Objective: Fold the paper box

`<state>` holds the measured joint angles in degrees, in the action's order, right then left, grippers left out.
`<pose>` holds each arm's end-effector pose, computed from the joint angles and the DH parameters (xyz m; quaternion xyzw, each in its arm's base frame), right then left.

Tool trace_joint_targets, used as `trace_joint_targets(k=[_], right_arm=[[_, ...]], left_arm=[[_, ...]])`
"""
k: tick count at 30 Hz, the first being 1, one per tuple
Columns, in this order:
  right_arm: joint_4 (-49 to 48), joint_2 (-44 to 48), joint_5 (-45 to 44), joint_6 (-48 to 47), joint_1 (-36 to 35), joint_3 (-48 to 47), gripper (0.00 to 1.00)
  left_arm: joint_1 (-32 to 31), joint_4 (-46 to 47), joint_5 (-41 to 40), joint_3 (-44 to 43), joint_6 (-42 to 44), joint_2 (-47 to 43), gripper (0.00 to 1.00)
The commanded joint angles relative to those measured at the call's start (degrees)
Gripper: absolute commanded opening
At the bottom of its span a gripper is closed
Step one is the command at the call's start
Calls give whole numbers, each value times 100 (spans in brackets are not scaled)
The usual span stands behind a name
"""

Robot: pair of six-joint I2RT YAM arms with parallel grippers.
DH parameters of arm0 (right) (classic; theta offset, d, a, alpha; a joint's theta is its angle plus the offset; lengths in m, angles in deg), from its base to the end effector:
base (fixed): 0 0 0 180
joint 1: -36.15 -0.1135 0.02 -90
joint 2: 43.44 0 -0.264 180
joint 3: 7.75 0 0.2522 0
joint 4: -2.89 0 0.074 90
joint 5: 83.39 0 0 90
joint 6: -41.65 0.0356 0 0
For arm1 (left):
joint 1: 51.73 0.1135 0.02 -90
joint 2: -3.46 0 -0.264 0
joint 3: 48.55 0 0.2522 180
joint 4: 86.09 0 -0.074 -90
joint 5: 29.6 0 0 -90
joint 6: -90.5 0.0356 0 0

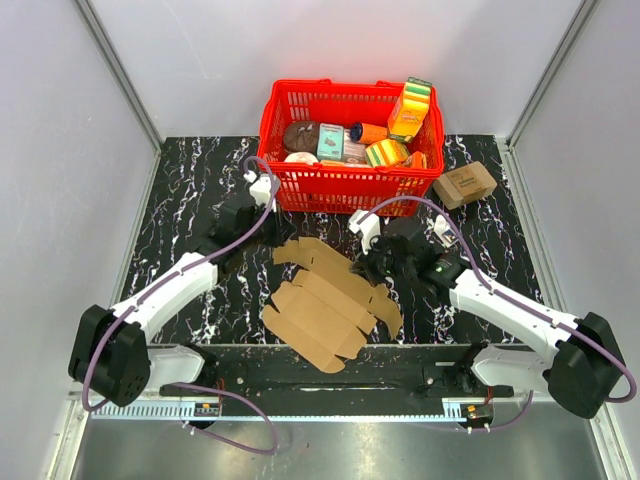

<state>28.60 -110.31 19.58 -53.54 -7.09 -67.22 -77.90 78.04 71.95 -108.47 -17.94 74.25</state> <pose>0.1821 0.1822 0.2644 -0.4074 0.7747 0.2482 0.4150 0.2464 -0.1290 0.2663 0.1098 0.8416 -0.2773 0.4502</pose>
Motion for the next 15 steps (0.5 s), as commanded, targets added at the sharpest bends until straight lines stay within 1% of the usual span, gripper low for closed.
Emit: trace_joint_targets(k=[1,8,11,15], right_arm=[[-113,69,-137,-87,-79,-113,0],[-122,-54,-199,-43,-88,-157,0],[-140,-89,-216,-17,-88,-157,0],[-122,-151,-278,18,-88,-192,0]], left_arm=[[25,106,198,-245,86,85,0],[7,193,496,-26,77,-21,0],[-2,457,664,132,68,-30,0],[-37,501,761,264,59,-56,0]])
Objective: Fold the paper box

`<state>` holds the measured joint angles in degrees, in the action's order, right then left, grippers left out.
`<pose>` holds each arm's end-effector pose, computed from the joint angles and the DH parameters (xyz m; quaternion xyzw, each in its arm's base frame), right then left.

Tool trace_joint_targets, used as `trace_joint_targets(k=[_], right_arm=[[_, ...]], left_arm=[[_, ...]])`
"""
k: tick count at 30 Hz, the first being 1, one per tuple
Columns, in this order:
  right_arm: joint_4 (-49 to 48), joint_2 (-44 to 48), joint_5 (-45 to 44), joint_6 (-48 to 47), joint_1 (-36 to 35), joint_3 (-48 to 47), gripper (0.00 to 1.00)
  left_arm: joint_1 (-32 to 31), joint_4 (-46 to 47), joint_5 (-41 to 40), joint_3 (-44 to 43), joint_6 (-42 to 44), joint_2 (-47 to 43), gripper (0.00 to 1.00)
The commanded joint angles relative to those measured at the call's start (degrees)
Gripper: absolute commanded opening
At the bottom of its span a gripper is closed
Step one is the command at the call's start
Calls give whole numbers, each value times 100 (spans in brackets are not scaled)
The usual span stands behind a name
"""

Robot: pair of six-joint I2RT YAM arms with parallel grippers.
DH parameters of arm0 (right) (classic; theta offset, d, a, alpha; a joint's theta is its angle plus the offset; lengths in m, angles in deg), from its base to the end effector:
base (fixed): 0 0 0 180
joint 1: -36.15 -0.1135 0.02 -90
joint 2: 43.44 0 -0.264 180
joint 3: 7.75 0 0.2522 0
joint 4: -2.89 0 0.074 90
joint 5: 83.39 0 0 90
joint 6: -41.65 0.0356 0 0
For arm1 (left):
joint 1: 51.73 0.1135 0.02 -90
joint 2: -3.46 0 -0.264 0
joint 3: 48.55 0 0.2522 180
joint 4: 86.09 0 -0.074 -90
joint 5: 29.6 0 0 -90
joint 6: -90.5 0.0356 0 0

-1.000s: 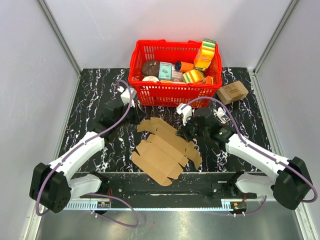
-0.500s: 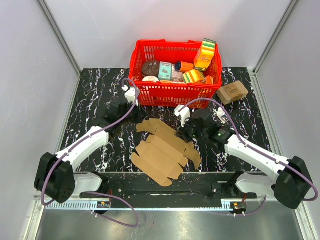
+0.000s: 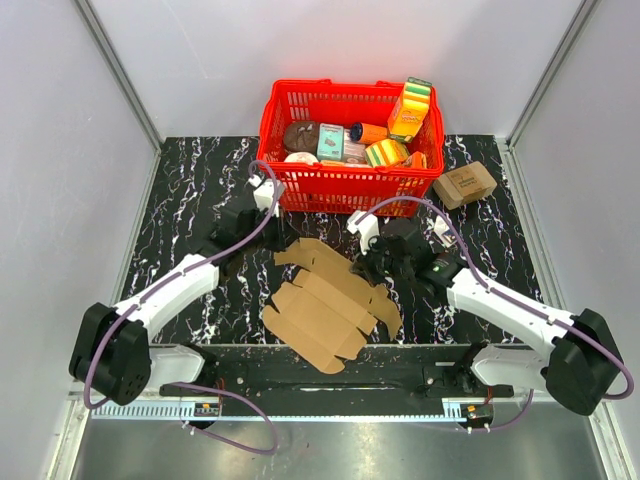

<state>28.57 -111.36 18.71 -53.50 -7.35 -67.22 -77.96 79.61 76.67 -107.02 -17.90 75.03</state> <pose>0.1837 0.1846 0.2600 -0.4069 0.7802 0.2410 0.4094 0.2452 -0.1319 0.2570 0.1311 0.8389 -0.3071 0.4299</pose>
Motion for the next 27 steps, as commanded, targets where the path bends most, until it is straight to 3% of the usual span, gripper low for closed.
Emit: trace_joint_targets(k=[1,27], right_arm=[[-103,-55,-234,31,-61,-192,0],[-199,-195,-261,251,-61,-131,0]], left_arm=[[-39,335,297,146,46,-161,0],[-971,554,78,182,-6,-135,0]])
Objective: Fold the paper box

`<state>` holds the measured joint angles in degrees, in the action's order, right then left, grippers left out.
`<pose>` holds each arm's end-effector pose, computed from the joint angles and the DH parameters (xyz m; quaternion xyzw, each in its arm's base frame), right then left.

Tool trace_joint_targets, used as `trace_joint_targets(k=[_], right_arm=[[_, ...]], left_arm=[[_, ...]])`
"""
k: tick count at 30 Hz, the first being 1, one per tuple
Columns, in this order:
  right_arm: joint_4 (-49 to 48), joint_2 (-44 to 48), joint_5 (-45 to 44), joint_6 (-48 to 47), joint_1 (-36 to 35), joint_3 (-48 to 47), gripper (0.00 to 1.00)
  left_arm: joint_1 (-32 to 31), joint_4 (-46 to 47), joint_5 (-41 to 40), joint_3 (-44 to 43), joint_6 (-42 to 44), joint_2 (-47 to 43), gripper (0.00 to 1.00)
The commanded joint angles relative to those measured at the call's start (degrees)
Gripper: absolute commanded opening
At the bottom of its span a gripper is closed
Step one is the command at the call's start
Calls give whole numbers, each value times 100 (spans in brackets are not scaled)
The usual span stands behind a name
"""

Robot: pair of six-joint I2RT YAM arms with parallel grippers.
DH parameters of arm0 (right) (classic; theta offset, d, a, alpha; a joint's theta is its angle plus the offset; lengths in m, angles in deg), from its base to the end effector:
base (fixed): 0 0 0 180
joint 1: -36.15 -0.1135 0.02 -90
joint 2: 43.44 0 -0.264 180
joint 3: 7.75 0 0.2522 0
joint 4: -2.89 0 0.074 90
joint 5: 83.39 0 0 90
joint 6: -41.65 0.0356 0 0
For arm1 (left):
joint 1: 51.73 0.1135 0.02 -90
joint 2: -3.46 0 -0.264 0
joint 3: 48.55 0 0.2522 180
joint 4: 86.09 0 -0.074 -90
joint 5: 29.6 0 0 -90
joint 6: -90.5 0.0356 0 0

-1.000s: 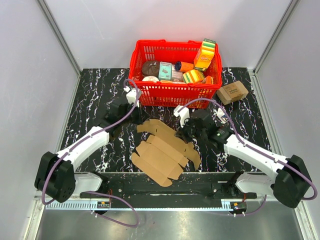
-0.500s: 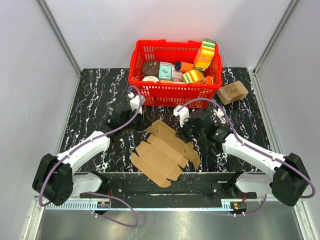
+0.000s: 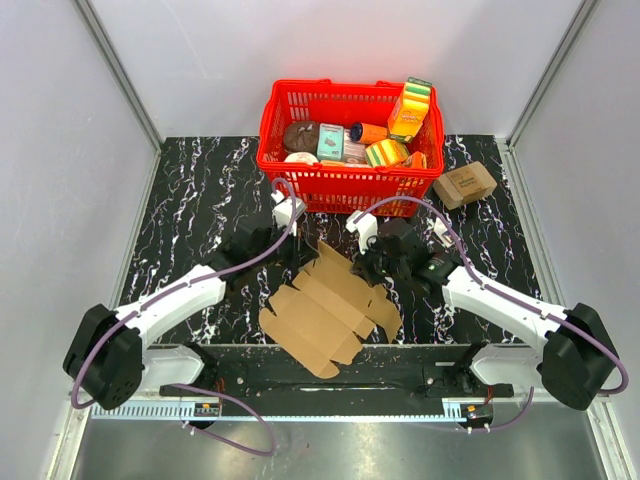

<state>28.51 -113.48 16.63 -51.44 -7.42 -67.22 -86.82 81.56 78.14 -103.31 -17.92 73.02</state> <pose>0.1883 0.1877 0.2510 -0.3881 0.8001 0.2290 0.3960 0.2128 -0.1627 0.2472 0.2018 0.8226 -0.3494 0.4008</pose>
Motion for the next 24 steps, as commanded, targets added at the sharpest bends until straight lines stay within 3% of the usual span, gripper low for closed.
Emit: trace_joint_targets(k=[1,17,24], right_arm=[[-201,34,-62,46,-55,-131,0],[-140,96,9,81,-72,-104,0],[-78,113,-167,-393,-64,-148,0]], left_arm=[[-94,386,-69,-198,-13,84,0],[-121,545,-60,-357,-75,374,0],[-59,123,-648,-85,13,-318,0]])
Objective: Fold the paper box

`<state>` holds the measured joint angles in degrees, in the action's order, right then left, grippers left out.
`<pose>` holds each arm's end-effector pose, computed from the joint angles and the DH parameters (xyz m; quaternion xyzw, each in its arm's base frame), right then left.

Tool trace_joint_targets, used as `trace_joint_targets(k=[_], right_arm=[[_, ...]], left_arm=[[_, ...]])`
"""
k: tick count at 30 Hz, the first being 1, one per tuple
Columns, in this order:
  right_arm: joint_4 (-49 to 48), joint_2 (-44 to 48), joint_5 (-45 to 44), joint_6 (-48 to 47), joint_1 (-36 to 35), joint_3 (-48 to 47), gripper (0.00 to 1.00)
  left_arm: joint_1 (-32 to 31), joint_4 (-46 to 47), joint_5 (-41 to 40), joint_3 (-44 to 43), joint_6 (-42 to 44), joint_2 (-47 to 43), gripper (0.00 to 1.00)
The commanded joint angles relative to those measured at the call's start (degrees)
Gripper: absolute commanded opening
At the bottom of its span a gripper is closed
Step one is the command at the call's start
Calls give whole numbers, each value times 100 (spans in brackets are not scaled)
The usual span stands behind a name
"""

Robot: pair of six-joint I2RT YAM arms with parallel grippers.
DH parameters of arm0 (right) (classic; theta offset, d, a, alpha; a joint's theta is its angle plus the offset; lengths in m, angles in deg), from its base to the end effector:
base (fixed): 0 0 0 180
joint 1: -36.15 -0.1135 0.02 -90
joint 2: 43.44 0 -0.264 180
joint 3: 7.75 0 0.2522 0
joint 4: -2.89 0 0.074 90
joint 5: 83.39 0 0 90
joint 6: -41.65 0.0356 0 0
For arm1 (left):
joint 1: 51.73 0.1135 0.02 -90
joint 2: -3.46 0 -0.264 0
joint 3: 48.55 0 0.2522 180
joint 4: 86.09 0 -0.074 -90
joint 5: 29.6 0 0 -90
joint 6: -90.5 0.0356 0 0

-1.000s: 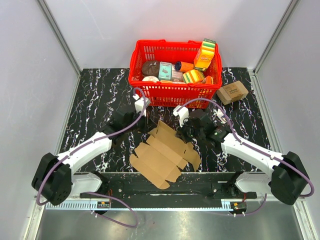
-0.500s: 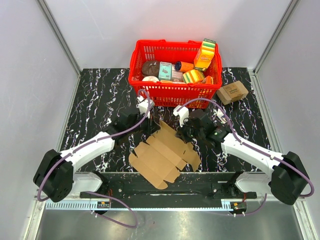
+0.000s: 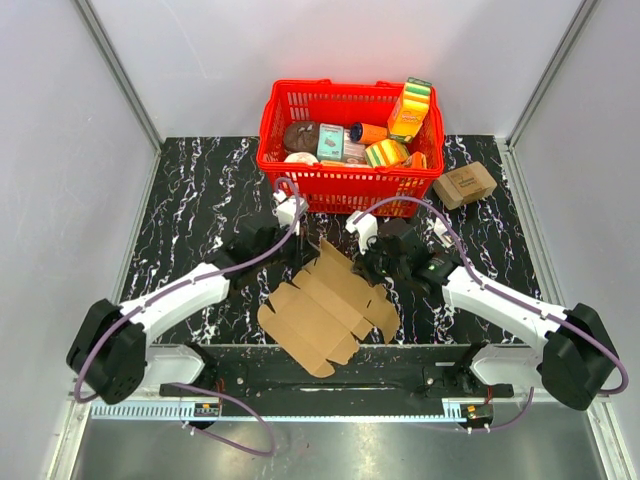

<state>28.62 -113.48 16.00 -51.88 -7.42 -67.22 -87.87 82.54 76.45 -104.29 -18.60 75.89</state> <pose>0.1885 0.1874 0.2508 -0.3892 0.8004 0.2227 0.3979 0.2182 -0.1715 0.2419 0.1968 0.8290 -0.3423 0.3960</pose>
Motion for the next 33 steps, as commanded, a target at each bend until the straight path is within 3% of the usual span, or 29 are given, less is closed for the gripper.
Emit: trace_joint_targets(k=[1,6,9,13,20,28,33], right_arm=[[-72,105,-104,-446,-72,-148,0],[-45,-53,-208,-798,-73,-271,0],[164,-325,-1173,-492,-73,-595,0],[526,-677,-1711,-649,-64,-956,0],[-18,-616,-1800,-860,-72,-729,0],[-115,-362,-1512,-1641,-73,-430,0],[-765,86,-1448,-2045,-90,193,0]], left_arm=[[80,-2,-550,84,81,-754,0],[335,-99,-674,409,20,-1476,0],[432,-221,-735,523,28,-1757,0],[616,-433,-937,655,-15,-2143,0],[916,-494,-1148,867,-42,-2724,1],[1153,-495,-1421,989,-182,-2734,0],[1302,-275,-1552,1218,-279,-2733,0]])
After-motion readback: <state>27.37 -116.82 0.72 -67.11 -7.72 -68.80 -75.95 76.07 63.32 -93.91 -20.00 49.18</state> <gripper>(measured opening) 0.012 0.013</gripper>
